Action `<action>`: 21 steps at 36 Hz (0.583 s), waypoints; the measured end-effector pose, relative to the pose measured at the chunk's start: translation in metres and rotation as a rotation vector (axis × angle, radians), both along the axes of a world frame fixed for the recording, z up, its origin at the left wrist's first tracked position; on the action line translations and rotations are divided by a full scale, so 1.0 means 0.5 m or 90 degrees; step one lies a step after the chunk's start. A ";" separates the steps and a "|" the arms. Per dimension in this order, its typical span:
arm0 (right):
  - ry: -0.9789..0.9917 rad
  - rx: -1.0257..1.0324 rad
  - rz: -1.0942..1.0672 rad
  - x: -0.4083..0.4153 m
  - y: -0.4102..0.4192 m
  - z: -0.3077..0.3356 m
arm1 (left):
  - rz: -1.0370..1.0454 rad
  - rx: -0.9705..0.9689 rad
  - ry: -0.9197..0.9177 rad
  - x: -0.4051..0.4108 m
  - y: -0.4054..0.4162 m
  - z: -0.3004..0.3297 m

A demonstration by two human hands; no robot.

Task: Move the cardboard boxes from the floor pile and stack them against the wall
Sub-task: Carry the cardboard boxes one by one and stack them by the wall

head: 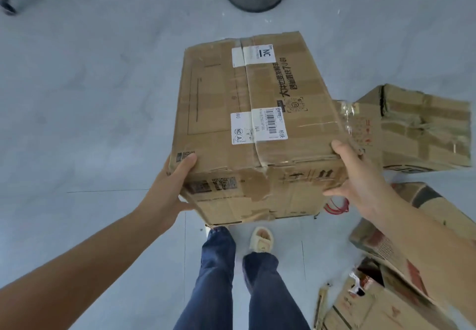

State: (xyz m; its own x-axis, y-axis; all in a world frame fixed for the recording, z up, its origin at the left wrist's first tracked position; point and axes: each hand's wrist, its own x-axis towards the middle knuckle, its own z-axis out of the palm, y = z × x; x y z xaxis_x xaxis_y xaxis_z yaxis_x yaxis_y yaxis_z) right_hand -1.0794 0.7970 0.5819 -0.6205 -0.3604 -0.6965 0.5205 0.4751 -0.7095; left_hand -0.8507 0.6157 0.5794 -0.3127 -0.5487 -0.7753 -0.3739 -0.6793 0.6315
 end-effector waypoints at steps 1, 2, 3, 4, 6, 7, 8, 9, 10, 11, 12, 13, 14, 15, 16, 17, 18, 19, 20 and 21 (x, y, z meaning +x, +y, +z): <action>0.004 -0.020 0.007 0.011 0.005 0.037 | 0.019 -0.012 0.013 0.016 0.010 0.040; 0.012 -0.039 0.014 0.020 0.010 0.071 | 0.036 -0.027 0.026 0.031 0.022 0.077; 0.017 -0.060 0.020 0.029 0.013 0.099 | 0.055 -0.042 0.038 0.045 0.033 0.106; 0.019 -0.074 0.026 0.037 0.016 0.122 | 0.073 -0.056 0.048 0.057 0.043 0.131; 0.021 -0.089 0.046 0.058 0.023 0.161 | 0.099 -0.089 0.062 0.084 0.066 0.177; 0.030 -0.095 0.055 0.067 0.024 0.178 | 0.112 -0.105 0.070 0.098 0.076 0.197; 0.038 -0.103 0.067 0.075 0.026 0.193 | 0.124 -0.120 0.074 0.113 0.085 0.216; 0.042 -0.114 0.084 0.083 0.027 0.209 | 0.134 -0.133 0.076 0.128 0.096 0.234; 0.043 -0.125 0.104 0.092 0.025 0.227 | 0.145 -0.143 0.078 0.144 0.105 0.251; 0.045 -0.140 0.124 0.100 0.025 0.244 | 0.155 -0.153 0.080 0.158 0.114 0.266; 0.048 -0.153 0.140 0.107 0.025 0.257 | 0.164 -0.162 0.084 0.173 0.122 0.279; 0.047 -0.164 0.157 0.118 0.025 0.274 | 0.173 -0.170 0.087 0.188 0.133 0.292; 0.047 -0.172 0.175 0.127 0.026 0.285 | 0.183 -0.177 0.088 0.203 0.145 0.304; 0.048 -0.177 0.195 0.135 0.028 0.292 | 0.195 -0.181 0.088 0.219 0.159 0.316; 0.054 -0.174 0.208 0.146 0.029 0.299 | 0.209 -0.185 0.085 0.235 0.174 0.324; 0.060 -0.178 0.219 0.158 0.030 0.308 | 0.224 -0.187 0.082 0.252 0.190 0.332; 0.067 -0.182 0.232 0.171 0.030 0.317 | 0.240 -0.190 0.080 0.269 0.205 0.339; 0.070 -0.188 0.250 0.185 0.030 0.325 | 0.257 -0.192 0.078 0.287 0.220 0.346; 0.072 -0.190 0.272 0.200 0.030 0.333 | 0.273 -0.194 0.075 0.305 0.234 0.351; 0.072 -0.195 0.298 0.212 0.029 0.338 | 0.288 -0.197 0.073 0.326 0.248 0.353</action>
